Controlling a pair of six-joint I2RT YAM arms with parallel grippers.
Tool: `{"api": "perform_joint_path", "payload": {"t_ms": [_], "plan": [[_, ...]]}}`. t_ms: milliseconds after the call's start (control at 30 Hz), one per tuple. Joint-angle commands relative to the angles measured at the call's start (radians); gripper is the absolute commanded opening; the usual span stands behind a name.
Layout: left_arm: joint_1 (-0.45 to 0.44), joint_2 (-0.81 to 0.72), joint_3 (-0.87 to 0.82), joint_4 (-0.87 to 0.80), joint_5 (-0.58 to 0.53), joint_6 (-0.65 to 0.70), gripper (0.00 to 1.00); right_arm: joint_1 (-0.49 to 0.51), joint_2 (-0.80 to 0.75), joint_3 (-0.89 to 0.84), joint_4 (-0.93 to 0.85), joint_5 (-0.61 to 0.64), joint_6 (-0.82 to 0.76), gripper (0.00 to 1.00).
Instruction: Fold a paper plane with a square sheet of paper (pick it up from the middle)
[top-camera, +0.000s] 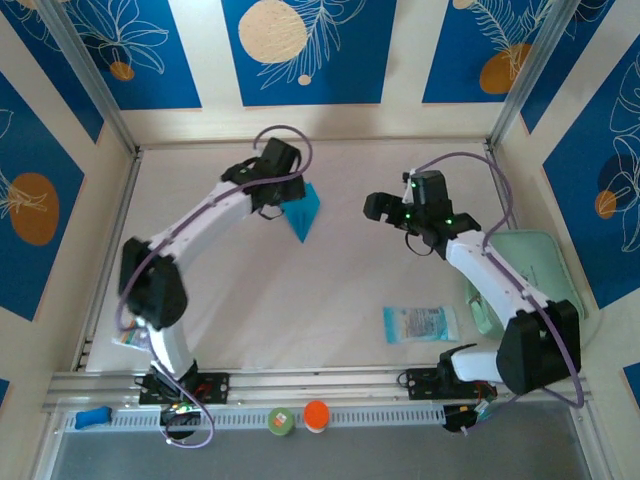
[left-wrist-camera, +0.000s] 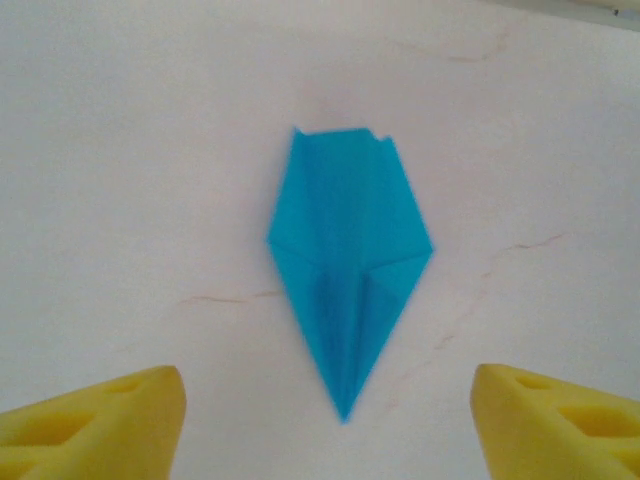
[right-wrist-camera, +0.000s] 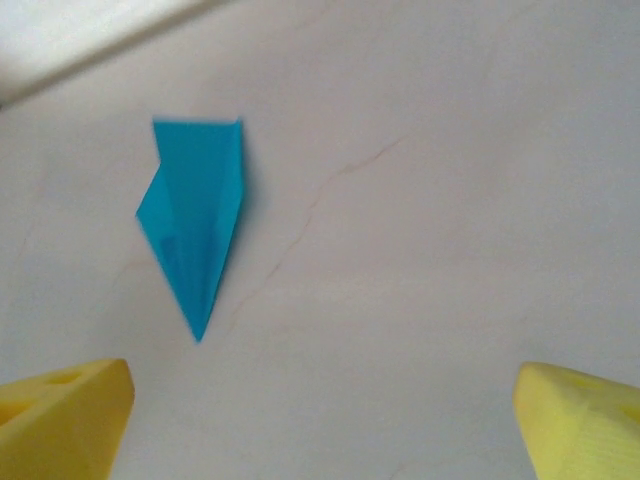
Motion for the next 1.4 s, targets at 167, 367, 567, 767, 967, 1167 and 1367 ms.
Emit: {"api": "perform_joint_path", "payload": {"t_ms": [167, 367, 567, 767, 967, 1167, 1367], "plan": [[0.091, -0.445, -0.522, 0.295, -0.356, 0.162, 0.99, -0.032, -0.096, -0.146, 0.139, 0.367, -0.133, 0.99], [0.192, -0.670, -0.885, 0.575, -0.506, 0.339, 0.99, -0.040, -0.056, -0.326, 0.443, 0.423, -0.301, 0.99], [0.345, -0.743, -1.164, 0.943, -0.456, 0.502, 0.99, -0.075, 0.026, -0.390, 0.581, 0.445, -0.376, 0.99], [0.429, -0.624, -1.275, 1.255, -0.205, 0.618, 0.99, -0.126, 0.082, -0.482, 0.805, 0.326, -0.444, 0.99], [0.533, -0.481, -1.314, 1.490, 0.150, 0.606, 0.99, -0.208, 0.096, -0.542, 0.947, 0.102, -0.444, 0.99], [0.554, -0.330, -1.295, 1.596, 0.277, 0.617, 0.99, -0.241, 0.174, -0.583, 1.085, -0.020, -0.447, 0.99], [0.546, -0.251, -1.224, 1.530, 0.275, 0.631, 0.99, -0.254, 0.233, -0.585, 1.132, -0.052, -0.439, 0.99]]}}
